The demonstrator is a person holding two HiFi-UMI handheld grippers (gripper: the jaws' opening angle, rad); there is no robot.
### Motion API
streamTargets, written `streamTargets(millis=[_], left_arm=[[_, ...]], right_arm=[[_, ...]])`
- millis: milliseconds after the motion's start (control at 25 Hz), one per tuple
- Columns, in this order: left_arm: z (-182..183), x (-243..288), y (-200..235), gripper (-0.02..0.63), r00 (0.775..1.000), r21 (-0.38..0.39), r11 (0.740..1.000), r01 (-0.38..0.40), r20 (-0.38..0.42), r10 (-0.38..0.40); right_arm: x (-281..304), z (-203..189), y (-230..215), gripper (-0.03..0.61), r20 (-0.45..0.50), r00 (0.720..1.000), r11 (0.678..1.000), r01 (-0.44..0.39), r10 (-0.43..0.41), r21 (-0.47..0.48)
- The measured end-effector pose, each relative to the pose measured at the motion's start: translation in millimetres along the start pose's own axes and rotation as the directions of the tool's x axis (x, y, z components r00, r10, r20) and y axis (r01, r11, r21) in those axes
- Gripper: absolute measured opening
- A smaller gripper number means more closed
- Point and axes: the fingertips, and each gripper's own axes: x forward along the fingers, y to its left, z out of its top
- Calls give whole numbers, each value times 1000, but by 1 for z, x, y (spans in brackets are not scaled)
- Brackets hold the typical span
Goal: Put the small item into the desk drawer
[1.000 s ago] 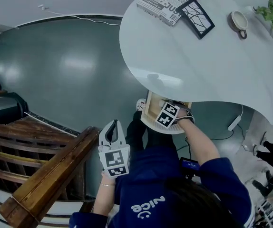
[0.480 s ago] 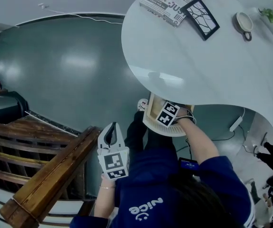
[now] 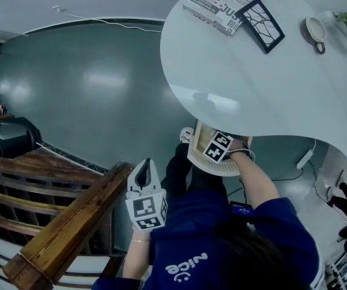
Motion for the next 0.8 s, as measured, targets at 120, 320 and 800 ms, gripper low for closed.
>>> streamTargets(millis=[120,320,800], left_arm=[[1,0,2,5,1000,11,1000,-3,1,2],[-2,2,3,5,1000,16,1000,7,-10,-6],[3,9,-11,5,998,-6,998,55,12,-55]], right_arm=[[2,-1,0,160,-1,1000,1000,9,-9,-7],[1,1,9,239,8,999,999,-37,37,-6],[-32,6,-1,258,77,997,999,22,-25,46]])
